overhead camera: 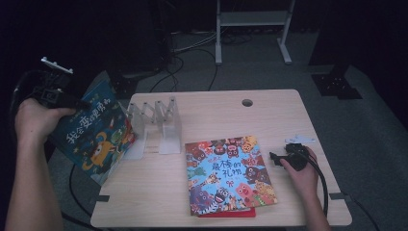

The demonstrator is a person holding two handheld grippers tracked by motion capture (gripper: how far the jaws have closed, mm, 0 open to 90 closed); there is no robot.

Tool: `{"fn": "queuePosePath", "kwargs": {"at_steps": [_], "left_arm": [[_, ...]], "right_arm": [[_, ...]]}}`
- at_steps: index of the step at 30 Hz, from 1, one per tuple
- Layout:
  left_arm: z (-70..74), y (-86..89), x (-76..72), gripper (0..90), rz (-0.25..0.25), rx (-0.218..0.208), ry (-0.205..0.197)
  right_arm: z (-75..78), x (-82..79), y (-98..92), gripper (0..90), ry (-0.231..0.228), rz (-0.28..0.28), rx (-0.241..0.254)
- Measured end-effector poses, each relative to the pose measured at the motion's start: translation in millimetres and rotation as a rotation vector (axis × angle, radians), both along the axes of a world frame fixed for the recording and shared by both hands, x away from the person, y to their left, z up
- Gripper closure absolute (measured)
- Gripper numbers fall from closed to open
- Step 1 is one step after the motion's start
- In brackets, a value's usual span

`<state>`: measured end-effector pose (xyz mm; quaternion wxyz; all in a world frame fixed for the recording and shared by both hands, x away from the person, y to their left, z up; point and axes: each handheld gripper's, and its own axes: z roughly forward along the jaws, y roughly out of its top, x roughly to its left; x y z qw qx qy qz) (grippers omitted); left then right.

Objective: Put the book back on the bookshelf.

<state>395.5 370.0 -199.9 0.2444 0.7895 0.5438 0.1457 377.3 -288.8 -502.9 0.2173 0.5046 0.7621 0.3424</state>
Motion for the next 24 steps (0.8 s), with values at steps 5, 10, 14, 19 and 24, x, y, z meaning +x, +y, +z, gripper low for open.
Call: {"fn": "queuePosePath", "kwargs": {"at_steps": [5,10,14,19,24], "left_arm": [[-4.2,-3.3,17.3,82.0,0.027,0.002,0.007],[-5.9,-3.9,29.0,82.0,0.052,-0.012,0.006],[-6.1,-6.1,34.9,82.0,0.057,-0.005,0.005],[-9.8,-9.5,42.7,81.9,0.061,0.006,0.014],[-12.1,-12.8,45.7,81.6,0.059,0.016,0.011]], "right_arm": [[0.0,0.0,0.0,18.4,0.000,0.000,0.000],[0.0,0.0,-0.1,18.4,0.000,0.000,-0.001],[0.0,0.0,0.0,18.3,0.000,0.000,0.000],[0.1,0.0,0.0,18.3,0.001,0.000,-0.001],[0.0,0.0,0.0,18.3,0.000,0.000,0.000]]}}
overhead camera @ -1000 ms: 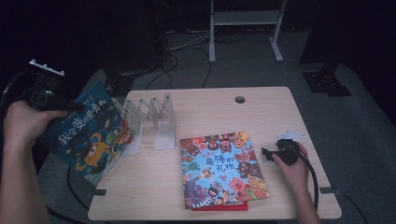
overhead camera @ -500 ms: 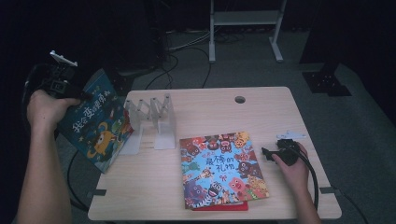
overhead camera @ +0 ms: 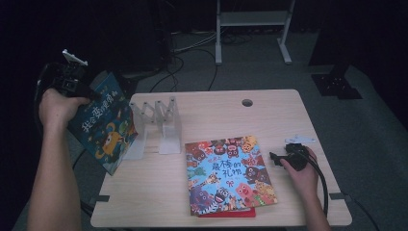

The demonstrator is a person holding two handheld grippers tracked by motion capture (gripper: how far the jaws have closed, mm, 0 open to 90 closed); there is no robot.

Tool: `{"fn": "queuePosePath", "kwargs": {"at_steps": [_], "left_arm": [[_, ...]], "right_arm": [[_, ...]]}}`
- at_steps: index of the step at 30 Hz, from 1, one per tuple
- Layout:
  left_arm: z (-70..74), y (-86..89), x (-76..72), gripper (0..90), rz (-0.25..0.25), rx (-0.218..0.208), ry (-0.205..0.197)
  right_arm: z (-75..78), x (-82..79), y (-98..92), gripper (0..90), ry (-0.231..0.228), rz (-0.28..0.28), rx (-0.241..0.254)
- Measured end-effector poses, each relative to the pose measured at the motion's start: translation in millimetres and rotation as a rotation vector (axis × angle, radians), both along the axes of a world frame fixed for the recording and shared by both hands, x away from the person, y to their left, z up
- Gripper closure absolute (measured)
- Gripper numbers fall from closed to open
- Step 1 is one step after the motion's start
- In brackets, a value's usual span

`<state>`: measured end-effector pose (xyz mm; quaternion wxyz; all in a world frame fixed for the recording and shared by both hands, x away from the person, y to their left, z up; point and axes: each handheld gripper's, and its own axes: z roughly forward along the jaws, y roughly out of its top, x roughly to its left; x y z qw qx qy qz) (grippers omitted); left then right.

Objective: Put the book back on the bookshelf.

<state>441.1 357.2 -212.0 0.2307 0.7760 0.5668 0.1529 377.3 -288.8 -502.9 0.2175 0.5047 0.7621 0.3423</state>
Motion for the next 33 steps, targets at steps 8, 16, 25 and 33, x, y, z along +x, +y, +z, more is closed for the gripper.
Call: {"fn": "queuePosePath", "kwargs": {"at_steps": [8,16,25,33], "left_arm": [[1.1,4.1,-2.7,79.2,-0.006,-0.004,-0.008],[33.8,7.1,-14.9,79.3,-0.011,-0.026,-0.053],[43.6,-8.0,-31.0,76.8,-0.094,-0.043,-0.116],[19.2,-37.4,-47.9,59.4,-0.225,-0.068,-0.188]], "right_arm": [[0.0,0.0,0.0,18.3,0.001,0.001,0.000],[0.0,0.0,0.0,18.4,0.000,0.000,0.000],[-0.1,0.5,-0.5,15.4,0.006,-0.014,0.002],[-0.3,1.5,-2.0,13.1,0.011,-0.025,-0.004]]}}
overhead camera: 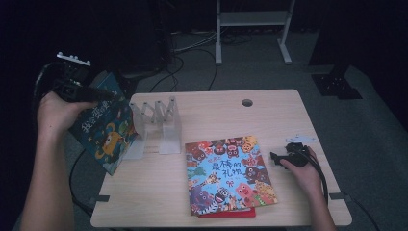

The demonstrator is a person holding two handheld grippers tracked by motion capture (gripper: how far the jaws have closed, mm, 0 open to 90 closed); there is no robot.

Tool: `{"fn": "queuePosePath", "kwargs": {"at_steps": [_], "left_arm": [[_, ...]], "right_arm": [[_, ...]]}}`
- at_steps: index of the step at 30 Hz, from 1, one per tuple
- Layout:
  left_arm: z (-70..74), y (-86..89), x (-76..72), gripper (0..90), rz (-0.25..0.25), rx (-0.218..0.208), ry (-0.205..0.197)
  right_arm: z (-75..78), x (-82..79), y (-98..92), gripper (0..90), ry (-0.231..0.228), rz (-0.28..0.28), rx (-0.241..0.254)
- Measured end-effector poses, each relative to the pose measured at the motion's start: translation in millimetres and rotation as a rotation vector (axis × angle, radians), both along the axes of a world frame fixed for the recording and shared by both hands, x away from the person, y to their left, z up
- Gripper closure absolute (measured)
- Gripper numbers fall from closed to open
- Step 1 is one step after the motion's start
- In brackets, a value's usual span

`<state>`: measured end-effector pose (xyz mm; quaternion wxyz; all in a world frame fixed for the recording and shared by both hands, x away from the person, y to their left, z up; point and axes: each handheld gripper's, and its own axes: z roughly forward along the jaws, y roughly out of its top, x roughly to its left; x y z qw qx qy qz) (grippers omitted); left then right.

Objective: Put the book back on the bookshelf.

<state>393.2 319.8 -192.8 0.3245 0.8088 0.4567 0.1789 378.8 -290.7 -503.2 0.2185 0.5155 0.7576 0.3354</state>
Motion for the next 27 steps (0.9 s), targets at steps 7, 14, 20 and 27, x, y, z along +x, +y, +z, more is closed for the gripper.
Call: {"fn": "queuePosePath", "kwargs": {"at_steps": [7,14,20,27], "left_arm": [[-16.8,-19.3,-7.7,53.7,-0.047,-0.012,0.029],[-30.9,-37.4,-14.0,53.6,-0.093,0.000,0.060],[-48.9,-59.5,-21.7,52.9,-0.145,0.050,0.078],[-83.3,-77.0,-30.0,52.3,-0.192,0.067,0.107]], "right_arm": [[-0.1,0.3,-1.7,13.0,0.000,0.021,0.000],[0.7,-1.3,-1.2,20.0,-0.006,0.032,0.001],[7.0,-4.0,-1.1,36.7,-0.002,0.038,0.029],[25.0,-2.2,7.8,38.0,-0.023,0.070,0.080]]}}
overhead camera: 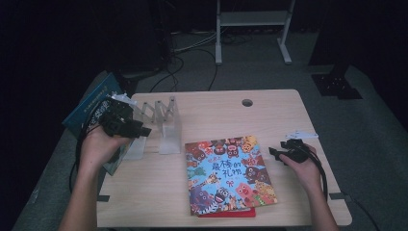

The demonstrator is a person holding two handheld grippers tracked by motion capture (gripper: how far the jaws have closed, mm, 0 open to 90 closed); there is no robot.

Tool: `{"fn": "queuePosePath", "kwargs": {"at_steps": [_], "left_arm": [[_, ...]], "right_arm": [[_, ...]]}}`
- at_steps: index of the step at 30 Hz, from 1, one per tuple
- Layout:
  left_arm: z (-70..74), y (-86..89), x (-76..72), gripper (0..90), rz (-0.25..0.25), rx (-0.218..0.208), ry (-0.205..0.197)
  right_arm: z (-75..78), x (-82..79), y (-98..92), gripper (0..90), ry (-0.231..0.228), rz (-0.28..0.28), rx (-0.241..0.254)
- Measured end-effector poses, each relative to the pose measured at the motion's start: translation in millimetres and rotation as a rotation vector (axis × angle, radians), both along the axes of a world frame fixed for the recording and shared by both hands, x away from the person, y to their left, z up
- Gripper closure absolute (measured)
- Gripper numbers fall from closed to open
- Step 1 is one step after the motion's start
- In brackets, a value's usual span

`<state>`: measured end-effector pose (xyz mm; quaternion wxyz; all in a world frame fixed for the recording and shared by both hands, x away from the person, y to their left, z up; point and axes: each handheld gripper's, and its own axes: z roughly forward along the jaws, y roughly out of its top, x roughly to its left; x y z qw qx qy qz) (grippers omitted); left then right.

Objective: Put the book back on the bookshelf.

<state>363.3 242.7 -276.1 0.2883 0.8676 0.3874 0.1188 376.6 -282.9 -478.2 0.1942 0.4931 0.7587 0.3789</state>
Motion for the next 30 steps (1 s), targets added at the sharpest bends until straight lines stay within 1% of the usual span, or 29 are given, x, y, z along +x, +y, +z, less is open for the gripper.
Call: {"fn": "queuePosePath", "kwargs": {"at_steps": [2,3,4,5,6,7,8,10,11,12,13,14,15,16,17,18,19,22,23,25,26,30], "left_arm": [[-10.0,-3.1,-1.3,52.1,-0.008,0.002,0.009],[-14.7,-4.2,-1.6,51.6,-0.009,0.004,0.011],[-14.7,-4.2,-1.6,51.6,-0.009,0.004,0.011],[-23.3,-6.2,-2.5,51.7,-0.008,0.015,0.010],[-27.5,-7.0,-2.9,51.7,-0.011,0.016,0.008],[-32.2,-8.0,-3.6,51.7,-0.013,0.007,0.011],[-36.7,-9.1,-4.0,51.7,-0.016,0.008,0.020],[-45.9,-12.0,-5.1,51.7,-0.017,0.020,0.025],[-50.4,-13.3,-5.5,51.7,-0.017,0.023,0.029],[-54.6,-14.5,-5.8,51.6,-0.023,0.021,0.031],[-54.6,-14.5,-5.8,51.6,-0.023,0.021,0.031],[-58.4,-15.3,-6.1,51.6,-0.027,0.014,0.038],[-63.1,-16.4,-6.6,51.1,-0.029,0.005,0.041],[-69.1,-17.9,-7.3,51.1,-0.029,-0.004,0.043],[-69.1,-17.9,-7.3,51.1,-0.029,-0.004,0.043],[-72.9,-19.4,-7.8,50.9,-0.029,-0.004,0.045],[-78.2,-21.9,-8.3,50.6,-0.028,0.002,0.043],[-85.8,-26.0,-8.7,49.8,-0.036,0.000,0.048],[-85.8,-26.0,-8.7,49.7,-0.036,0.000,0.048],[-93.2,-29.3,-8.5,49.2,-0.038,0.008,0.048],[-95.8,-30.1,-8.3,49.2,-0.037,0.008,0.052],[-106.9,-32.7,-7.2,48.7,-0.044,-0.014,0.064]], "right_arm": [[2.8,2.3,4.4,37.7,0.005,0.011,0.009],[3.8,3.6,6.6,37.9,-0.005,0.015,0.008],[3.8,3.6,6.6,37.9,-0.005,0.015,0.008],[6.1,6.4,11.6,37.9,-0.001,0.024,0.013],[7.3,7.6,14.4,37.9,0.002,0.027,0.012],[8.4,9.3,16.9,38.0,-0.001,0.035,0.011],[9.6,10.8,19.8,38.0,0.002,0.040,0.013],[11.3,14.0,25.4,38.2,0.002,0.050,0.014],[12.3,15.5,28.7,38.2,0.011,0.056,0.015],[12.9,17.4,31.6,38.2,0.010,0.063,0.014],[13.7,18.9,34.7,38.1,0.015,0.069,0.013],[13.7,18.9,34.7,38.1,0.015,0.069,0.013],[14.6,22.8,41.8,37.8,0.023,0.079,0.017],[14.4,24.3,44.0,37.6,0.027,0.084,0.019],[14.4,24.3,44.0,37.6,0.027,0.084,0.019],[13.8,28.3,51.4,37.1,0.047,0.096,0.019],[13.5,29.5,53.9,37.1,0.048,0.101,0.020],[11.2,34.3,63.0,36.9,0.065,0.115,0.024],[10.0,36.0,65.5,36.9,0.070,0.116,0.023],[7.6,38.7,69.5,36.0,0.090,0.117,0.023],[6.6,39.8,70.5,36.4,0.090,0.118,0.035],[5.7,41.7,72.9,34.9,0.113,0.105,0.054]]}}
